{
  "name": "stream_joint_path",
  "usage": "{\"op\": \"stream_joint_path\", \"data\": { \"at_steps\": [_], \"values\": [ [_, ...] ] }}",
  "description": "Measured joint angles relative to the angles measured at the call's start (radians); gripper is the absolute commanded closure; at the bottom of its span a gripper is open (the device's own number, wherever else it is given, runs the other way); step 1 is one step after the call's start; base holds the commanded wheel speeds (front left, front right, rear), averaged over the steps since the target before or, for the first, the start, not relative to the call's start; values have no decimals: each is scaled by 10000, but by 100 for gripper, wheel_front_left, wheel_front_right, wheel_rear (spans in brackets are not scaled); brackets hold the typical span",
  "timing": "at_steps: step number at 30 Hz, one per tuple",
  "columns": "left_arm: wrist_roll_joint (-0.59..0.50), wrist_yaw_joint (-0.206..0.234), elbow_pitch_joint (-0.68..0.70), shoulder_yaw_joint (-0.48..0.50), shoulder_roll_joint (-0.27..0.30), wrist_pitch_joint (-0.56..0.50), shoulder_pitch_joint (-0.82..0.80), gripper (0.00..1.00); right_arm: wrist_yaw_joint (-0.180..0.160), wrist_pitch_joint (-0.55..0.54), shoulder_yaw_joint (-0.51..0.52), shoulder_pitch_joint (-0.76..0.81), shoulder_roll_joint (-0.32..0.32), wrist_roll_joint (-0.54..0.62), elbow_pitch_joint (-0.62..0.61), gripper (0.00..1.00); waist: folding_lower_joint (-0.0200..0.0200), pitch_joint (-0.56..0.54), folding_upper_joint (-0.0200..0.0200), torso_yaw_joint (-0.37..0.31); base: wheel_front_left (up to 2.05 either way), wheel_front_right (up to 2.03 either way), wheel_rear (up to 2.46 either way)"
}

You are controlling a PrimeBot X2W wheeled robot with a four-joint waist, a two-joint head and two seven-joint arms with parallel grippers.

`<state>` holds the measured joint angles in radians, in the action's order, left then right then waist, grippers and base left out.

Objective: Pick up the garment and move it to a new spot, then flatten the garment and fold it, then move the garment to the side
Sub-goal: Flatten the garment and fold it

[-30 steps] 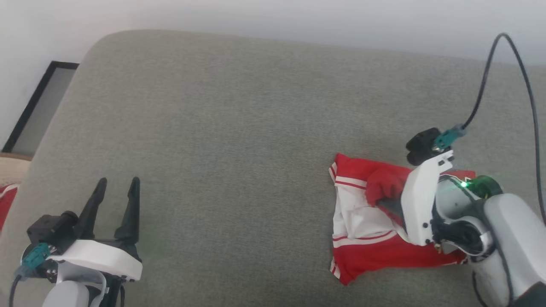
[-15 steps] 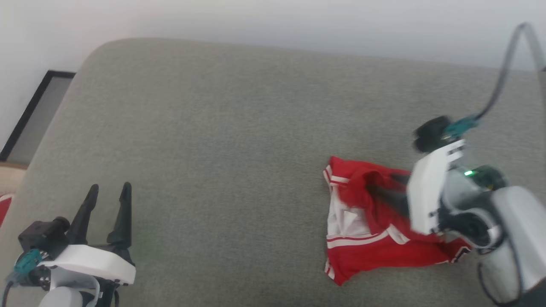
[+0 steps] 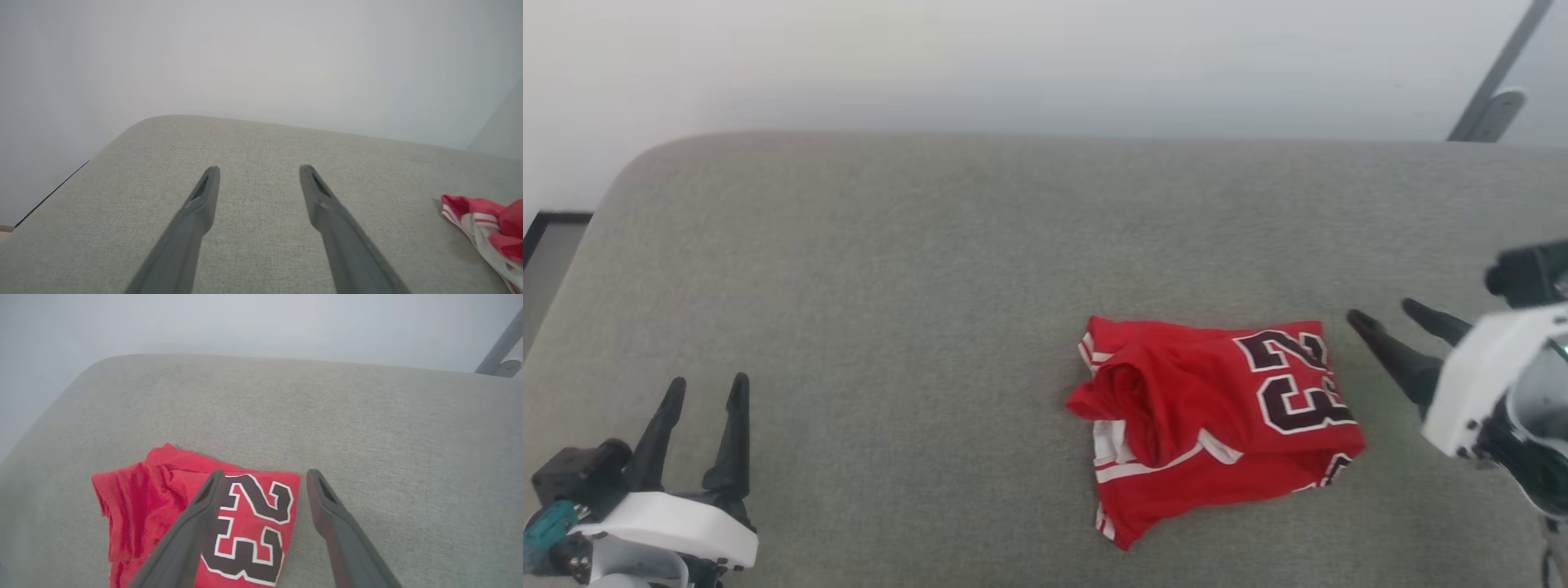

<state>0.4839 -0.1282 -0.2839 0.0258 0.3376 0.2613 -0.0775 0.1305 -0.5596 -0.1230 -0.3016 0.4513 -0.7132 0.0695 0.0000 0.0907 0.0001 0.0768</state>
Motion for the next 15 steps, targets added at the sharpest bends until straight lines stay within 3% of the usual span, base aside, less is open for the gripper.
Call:
{"op": "stream_joint_path", "data": {
  "at_steps": [15],
  "values": [
    [-15,0,-36,174,278,2,701,0,0,4462,629,1746,259,926,1118,0,0,-901,0,-658,0,0,0]
  ]
}}
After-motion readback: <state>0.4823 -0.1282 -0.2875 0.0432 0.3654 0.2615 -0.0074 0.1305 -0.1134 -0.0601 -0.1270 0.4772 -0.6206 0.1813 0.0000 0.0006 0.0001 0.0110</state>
